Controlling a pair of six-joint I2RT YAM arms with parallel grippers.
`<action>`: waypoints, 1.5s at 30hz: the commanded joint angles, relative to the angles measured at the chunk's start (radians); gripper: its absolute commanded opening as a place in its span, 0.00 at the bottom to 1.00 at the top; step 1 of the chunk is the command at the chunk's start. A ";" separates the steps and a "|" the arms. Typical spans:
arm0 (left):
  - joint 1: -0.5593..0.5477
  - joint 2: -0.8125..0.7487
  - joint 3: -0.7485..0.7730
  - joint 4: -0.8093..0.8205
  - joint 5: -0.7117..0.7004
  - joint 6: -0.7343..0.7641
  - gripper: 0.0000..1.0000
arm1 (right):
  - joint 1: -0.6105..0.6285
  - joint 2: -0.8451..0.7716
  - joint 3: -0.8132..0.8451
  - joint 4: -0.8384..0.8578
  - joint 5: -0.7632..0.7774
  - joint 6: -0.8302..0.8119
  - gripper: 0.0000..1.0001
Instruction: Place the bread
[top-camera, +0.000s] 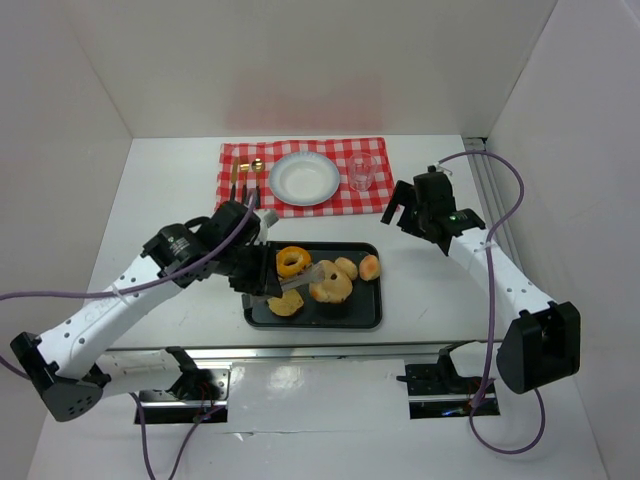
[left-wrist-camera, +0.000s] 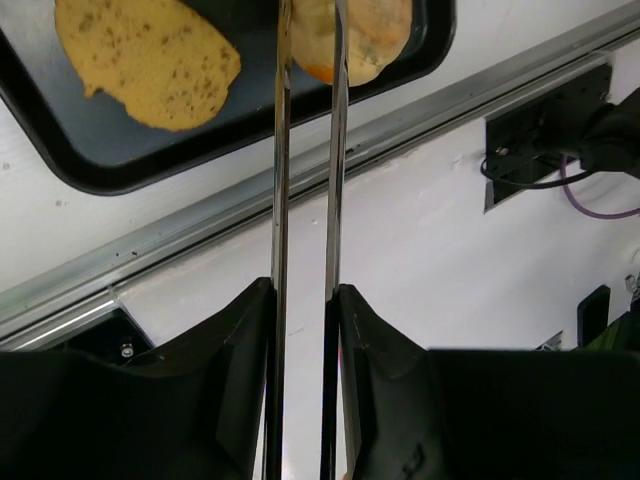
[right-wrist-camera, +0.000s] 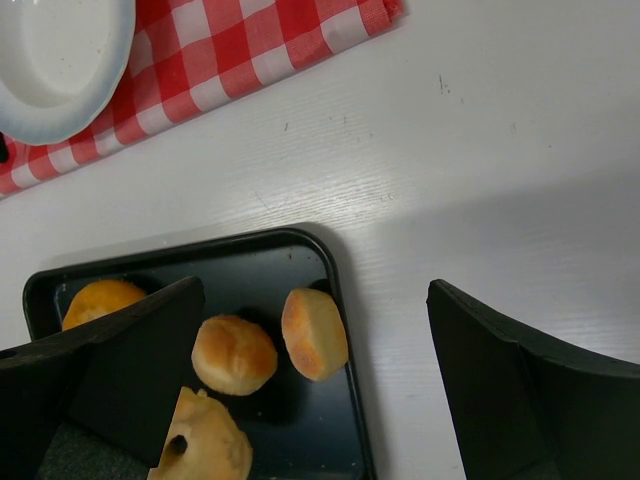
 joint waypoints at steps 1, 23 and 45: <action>-0.004 0.032 0.129 -0.033 -0.024 0.037 0.02 | 0.009 0.007 0.014 0.047 0.009 0.007 1.00; 0.329 0.299 0.390 0.094 -0.073 0.233 0.00 | 0.009 -0.009 0.005 0.026 0.041 0.009 1.00; 0.499 0.672 0.384 0.617 0.060 0.161 0.30 | 0.009 -0.009 0.023 -0.003 0.058 0.018 1.00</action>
